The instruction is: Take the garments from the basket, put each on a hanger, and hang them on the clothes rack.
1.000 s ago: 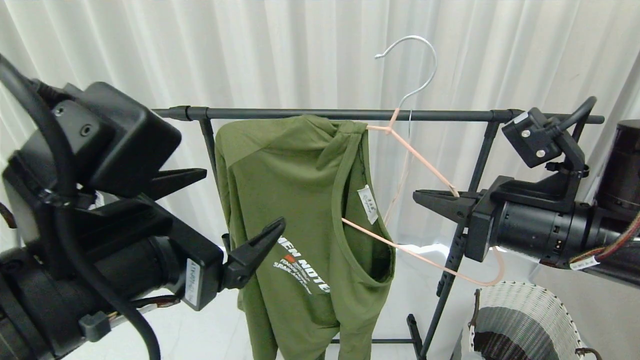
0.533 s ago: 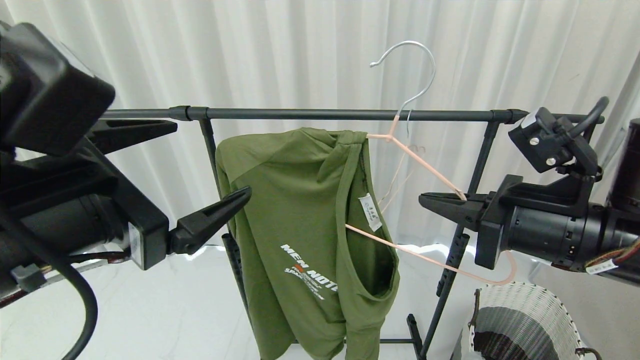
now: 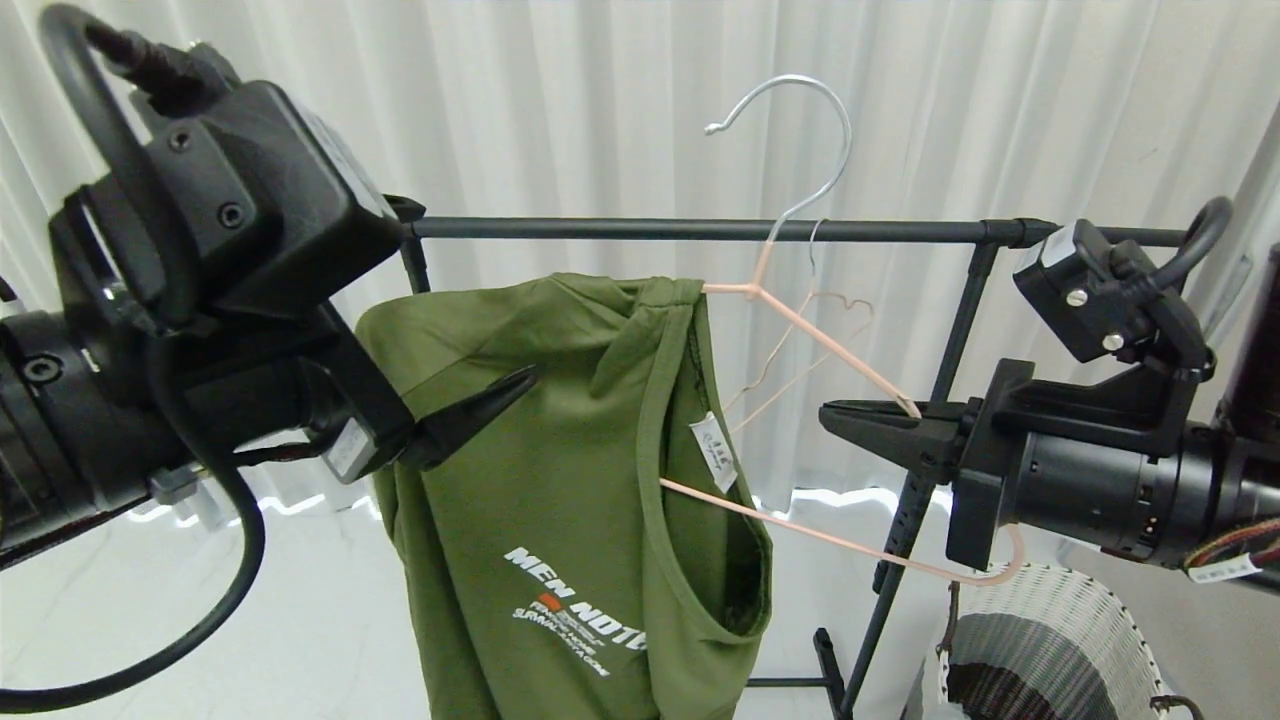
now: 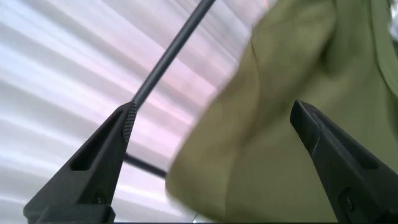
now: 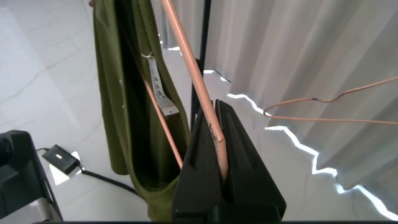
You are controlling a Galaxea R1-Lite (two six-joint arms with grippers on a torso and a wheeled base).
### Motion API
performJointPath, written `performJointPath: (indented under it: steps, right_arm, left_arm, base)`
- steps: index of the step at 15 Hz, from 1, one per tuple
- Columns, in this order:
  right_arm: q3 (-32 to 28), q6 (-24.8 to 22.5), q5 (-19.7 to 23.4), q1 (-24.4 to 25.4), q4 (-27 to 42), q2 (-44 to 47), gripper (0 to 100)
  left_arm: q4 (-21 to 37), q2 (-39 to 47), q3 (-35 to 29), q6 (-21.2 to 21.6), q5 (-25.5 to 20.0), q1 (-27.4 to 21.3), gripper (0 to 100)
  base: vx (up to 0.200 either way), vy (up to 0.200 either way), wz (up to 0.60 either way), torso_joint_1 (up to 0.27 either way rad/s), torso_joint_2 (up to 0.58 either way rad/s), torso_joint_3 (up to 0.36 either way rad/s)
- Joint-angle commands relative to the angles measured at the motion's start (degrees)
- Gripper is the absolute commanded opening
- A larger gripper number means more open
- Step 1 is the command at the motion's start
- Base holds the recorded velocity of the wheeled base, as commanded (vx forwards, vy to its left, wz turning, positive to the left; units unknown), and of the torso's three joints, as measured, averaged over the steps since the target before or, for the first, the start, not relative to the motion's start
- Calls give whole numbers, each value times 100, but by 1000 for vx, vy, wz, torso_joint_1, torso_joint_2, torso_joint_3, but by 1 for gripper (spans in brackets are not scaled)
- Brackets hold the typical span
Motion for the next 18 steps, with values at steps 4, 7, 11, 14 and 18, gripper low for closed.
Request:
performJointPath:
  steps: [4,7,11,14,18]
  right_arm:
    - [3,-55,-7,258,-7,7,0]
    - [12,-151,2,381,-7,33,0]
    - [73,-151,2,556,-7,33,0]
    - [108,-160,2,653,-16,33,0]
    - [117,-151,2,653,-16,33,0]
  left_arm:
    - [-8,481,-255,-59,8,-77,100]
    - [-8,595,-351,-244,17,-59,100]
    - [-8,613,-342,-244,26,29,100]
    - [-8,648,-342,-244,17,29,100]
    - [-8,639,-299,-244,17,29,0]
  base:
    - [0,0,0,0,0,0]
    - [0,0,0,0,0,0]
    - [0,0,0,0,0,0]
    - [0,0,0,0,0,0]
    - [0,0,0,0,0,0]
